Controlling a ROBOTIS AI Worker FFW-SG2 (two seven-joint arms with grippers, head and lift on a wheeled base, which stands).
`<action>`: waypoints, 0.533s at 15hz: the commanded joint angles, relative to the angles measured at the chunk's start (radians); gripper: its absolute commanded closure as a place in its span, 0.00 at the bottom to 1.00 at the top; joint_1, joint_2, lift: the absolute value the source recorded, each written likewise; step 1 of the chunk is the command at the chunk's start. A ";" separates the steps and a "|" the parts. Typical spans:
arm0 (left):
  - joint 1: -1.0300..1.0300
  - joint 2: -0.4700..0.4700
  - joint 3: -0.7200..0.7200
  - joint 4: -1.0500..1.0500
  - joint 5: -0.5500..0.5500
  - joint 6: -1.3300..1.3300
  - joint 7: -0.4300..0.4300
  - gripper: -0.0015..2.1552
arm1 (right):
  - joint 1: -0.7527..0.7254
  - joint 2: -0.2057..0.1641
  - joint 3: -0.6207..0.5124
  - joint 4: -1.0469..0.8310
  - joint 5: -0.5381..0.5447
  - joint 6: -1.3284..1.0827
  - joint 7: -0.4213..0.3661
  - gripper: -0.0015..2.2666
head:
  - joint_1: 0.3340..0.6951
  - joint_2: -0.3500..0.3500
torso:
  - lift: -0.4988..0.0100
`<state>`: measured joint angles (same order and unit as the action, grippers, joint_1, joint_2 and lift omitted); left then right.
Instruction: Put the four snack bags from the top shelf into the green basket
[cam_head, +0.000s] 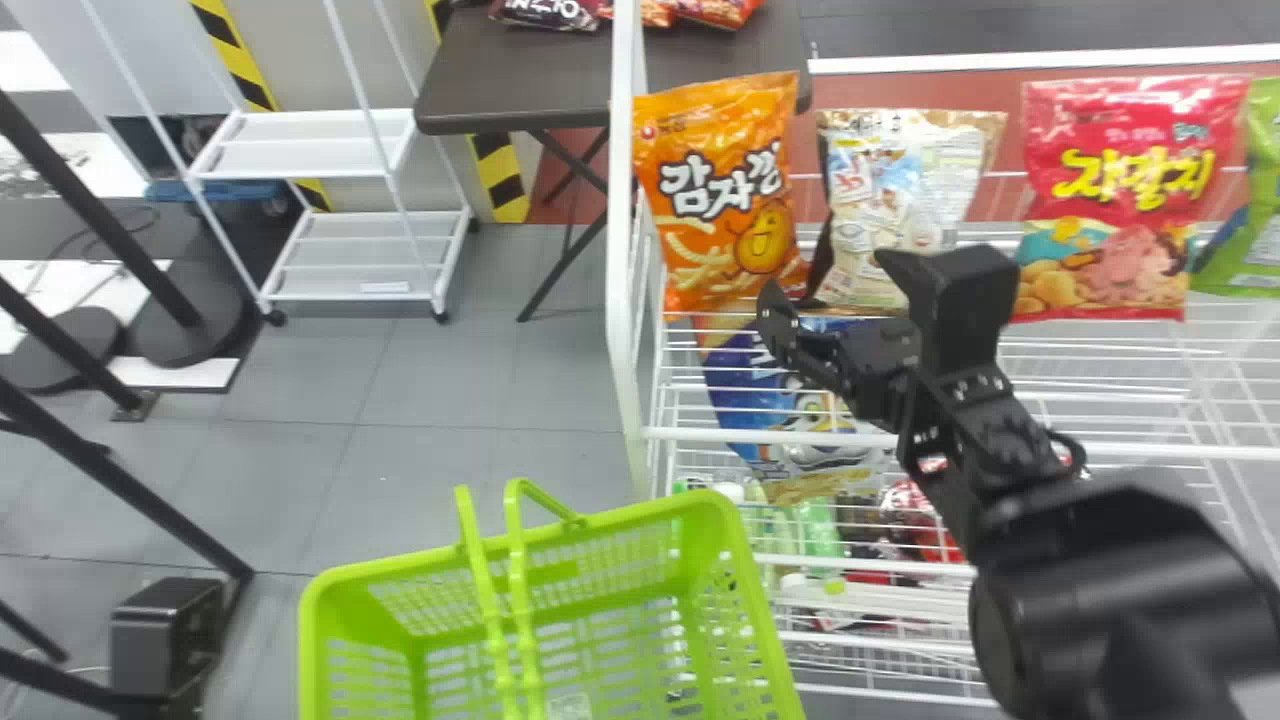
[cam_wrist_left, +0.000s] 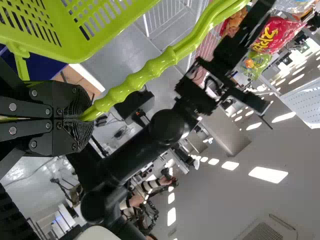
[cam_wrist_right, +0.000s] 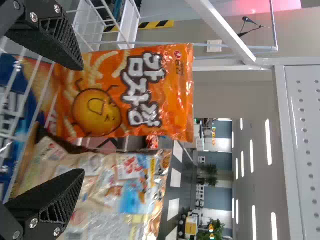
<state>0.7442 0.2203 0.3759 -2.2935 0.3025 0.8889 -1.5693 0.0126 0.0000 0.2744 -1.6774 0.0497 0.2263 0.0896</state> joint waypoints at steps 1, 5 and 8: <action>0.000 0.002 0.000 0.011 0.007 -0.003 -0.011 1.00 | -0.117 0.001 0.052 0.101 -0.022 0.015 -0.001 0.03 | 1.00 0.73 | 0.97; -0.002 0.002 -0.002 0.022 0.010 -0.009 -0.011 1.00 | -0.304 0.001 0.132 0.332 -0.103 -0.012 -0.005 0.03 | 1.00 0.81 | 0.97; -0.006 -0.001 -0.003 0.028 0.010 -0.015 -0.011 1.00 | -0.404 0.001 0.178 0.502 -0.142 -0.086 -0.005 0.03 | 1.00 0.84 | 0.97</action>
<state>0.7407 0.2215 0.3735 -2.2699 0.3128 0.8752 -1.5693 -0.3445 0.0000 0.4302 -1.2551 -0.0772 0.1761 0.0843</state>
